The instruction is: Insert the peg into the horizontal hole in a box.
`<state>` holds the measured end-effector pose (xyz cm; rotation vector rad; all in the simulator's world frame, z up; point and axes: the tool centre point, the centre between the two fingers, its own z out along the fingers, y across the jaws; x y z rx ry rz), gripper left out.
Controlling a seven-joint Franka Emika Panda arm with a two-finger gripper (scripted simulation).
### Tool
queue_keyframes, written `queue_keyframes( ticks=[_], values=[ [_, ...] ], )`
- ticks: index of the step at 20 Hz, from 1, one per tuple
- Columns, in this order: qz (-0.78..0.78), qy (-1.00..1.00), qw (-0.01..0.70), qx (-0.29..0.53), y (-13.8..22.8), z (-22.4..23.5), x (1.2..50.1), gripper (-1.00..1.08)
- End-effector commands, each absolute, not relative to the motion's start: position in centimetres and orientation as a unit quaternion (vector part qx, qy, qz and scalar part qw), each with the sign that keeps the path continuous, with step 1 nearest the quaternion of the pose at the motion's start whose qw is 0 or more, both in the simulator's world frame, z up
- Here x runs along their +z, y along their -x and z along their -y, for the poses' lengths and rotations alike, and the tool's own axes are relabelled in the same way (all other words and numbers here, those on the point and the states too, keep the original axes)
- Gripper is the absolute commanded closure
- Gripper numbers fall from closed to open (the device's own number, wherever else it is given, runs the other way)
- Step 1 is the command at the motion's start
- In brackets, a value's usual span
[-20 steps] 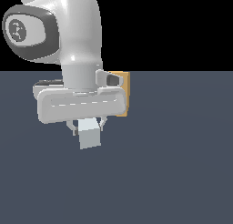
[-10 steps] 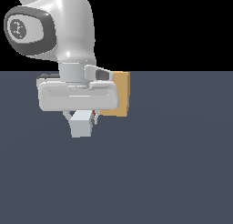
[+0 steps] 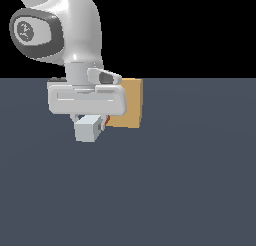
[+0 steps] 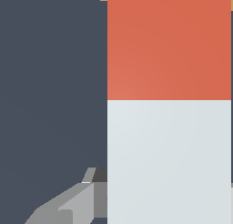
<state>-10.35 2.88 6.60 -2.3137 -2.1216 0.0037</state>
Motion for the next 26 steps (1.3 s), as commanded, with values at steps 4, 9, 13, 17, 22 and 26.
queue_keyframes(
  ticks=[4,9,13,17,22,26],
  values=[
    [0.654,0.756,0.000,0.000,10.4,-3.8,7.0,1.08],
    [0.646,0.764,0.000,0.000,10.4,-4.1,7.1,1.08],
    [0.645,0.764,0.000,0.000,10.4,-4.2,7.1,1.08],
    [0.645,0.764,0.000,-0.002,10.2,-4.3,7.3,1.08],
    [0.645,0.764,0.001,0.000,10.3,-4.3,7.1,1.08],
    [0.645,0.764,0.001,0.000,10.2,-5.1,7.1,1.08]
  ],
)
